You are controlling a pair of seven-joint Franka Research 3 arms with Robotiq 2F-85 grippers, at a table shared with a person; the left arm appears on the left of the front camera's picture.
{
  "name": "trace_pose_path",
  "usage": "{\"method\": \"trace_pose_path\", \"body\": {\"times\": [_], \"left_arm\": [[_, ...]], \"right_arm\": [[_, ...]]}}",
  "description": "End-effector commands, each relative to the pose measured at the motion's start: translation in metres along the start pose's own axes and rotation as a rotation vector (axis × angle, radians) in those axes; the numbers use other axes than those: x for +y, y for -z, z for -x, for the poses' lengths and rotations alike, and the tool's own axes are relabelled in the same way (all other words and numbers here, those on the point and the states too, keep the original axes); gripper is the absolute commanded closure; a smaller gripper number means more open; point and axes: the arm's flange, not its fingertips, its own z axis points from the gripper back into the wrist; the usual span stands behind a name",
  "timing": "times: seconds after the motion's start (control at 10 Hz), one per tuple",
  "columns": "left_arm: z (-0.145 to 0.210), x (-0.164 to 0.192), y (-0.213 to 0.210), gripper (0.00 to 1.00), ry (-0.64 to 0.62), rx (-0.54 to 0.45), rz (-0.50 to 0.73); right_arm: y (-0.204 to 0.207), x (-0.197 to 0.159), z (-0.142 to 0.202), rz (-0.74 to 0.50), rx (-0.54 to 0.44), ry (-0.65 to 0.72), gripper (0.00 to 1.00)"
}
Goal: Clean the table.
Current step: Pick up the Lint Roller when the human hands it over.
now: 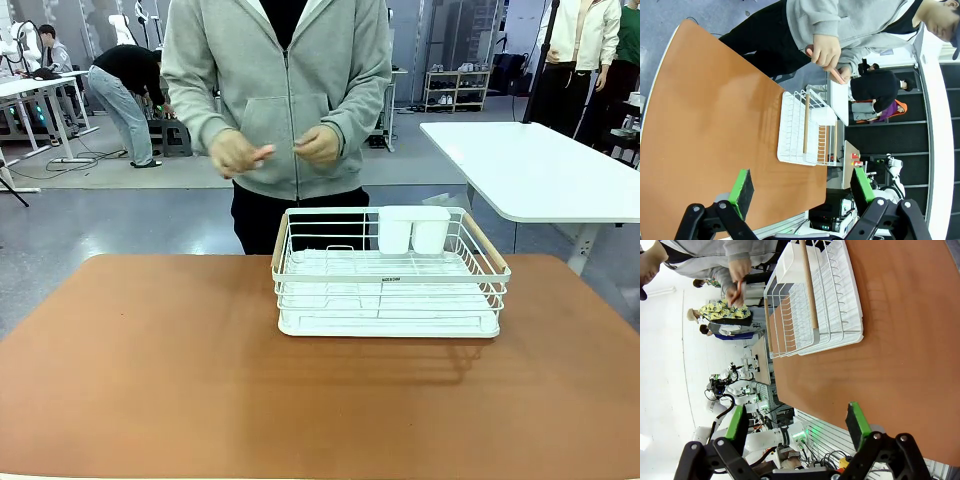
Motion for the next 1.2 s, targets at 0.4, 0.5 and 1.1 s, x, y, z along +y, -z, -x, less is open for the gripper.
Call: {"method": "trace_pose_path", "body": {"times": [0.4, 0.5, 1.1], "left_arm": [[0.0023, 0.0013, -0.0026, 0.00, -0.001, -0.004, 0.005], [0.0023, 0.0013, -0.0026, 0.00, -0.001, -0.004, 0.005], [0.0023, 0.0013, -0.0026, 0.00, -0.001, -0.004, 0.005]], "right_arm": [[-0.0026, 0.0017, -0.0003, -0.003, -0.005, -0.005, 0.00], [-0.0026, 0.0017, -0.0003, -0.003, -0.005, -0.005, 0.00], [-0.0026, 0.0017, -0.0003, -0.003, -0.005, -0.005, 0.00]]}}
